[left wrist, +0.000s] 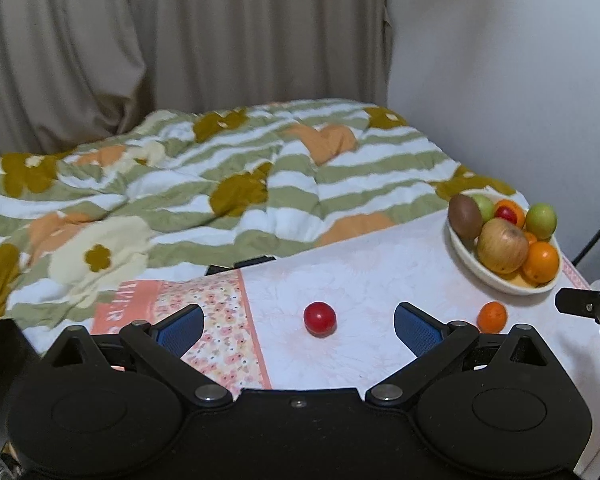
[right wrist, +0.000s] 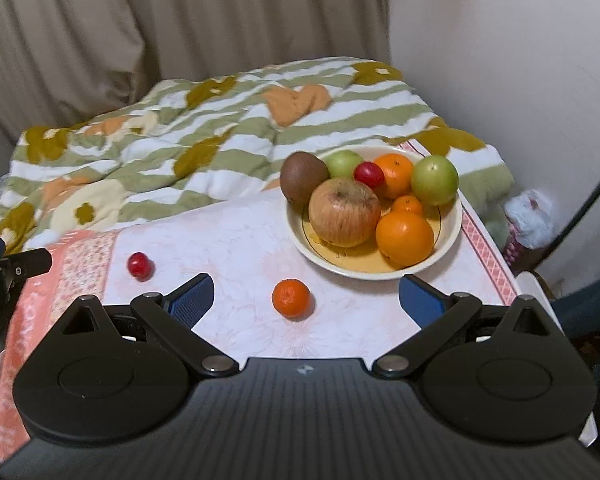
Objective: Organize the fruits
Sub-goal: 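Withdraw both tools from the bowl toward the last tomato and tangerine, then grasp the cherry tomato with the left tool while the right tool grasps the tangerine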
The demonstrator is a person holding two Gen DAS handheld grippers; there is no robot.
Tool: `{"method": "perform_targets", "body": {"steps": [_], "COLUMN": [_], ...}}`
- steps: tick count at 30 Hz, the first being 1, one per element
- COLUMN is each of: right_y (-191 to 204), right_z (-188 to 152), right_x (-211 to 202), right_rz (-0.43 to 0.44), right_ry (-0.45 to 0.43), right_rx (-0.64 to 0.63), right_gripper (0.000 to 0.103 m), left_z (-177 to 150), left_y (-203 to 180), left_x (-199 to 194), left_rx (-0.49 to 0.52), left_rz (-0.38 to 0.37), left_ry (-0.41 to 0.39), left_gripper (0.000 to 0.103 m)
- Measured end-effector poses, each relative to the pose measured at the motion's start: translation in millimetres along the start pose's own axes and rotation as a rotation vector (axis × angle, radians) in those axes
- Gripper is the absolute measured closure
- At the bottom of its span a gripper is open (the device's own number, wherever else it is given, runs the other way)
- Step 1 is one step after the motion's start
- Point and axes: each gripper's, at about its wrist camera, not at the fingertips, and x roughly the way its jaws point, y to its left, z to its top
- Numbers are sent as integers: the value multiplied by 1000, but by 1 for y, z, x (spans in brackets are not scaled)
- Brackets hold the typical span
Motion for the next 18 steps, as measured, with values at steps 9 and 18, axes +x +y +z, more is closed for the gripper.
{"method": "perform_targets", "body": {"steps": [9,18], "right_y": [21,24], "right_z": [-7,-11], "right_x": [50,85], "right_rz": [-64,-87], "right_ry": [57,113], "right_rx": [1,5], "right_gripper": [0,0], "left_z": [0,-9], "left_y": [8,1], "left_x": [72,114], "left_rx": [32,33], "left_rz": [-85,-118], "left_ry": [101,168], "left_gripper": [15,37]}}
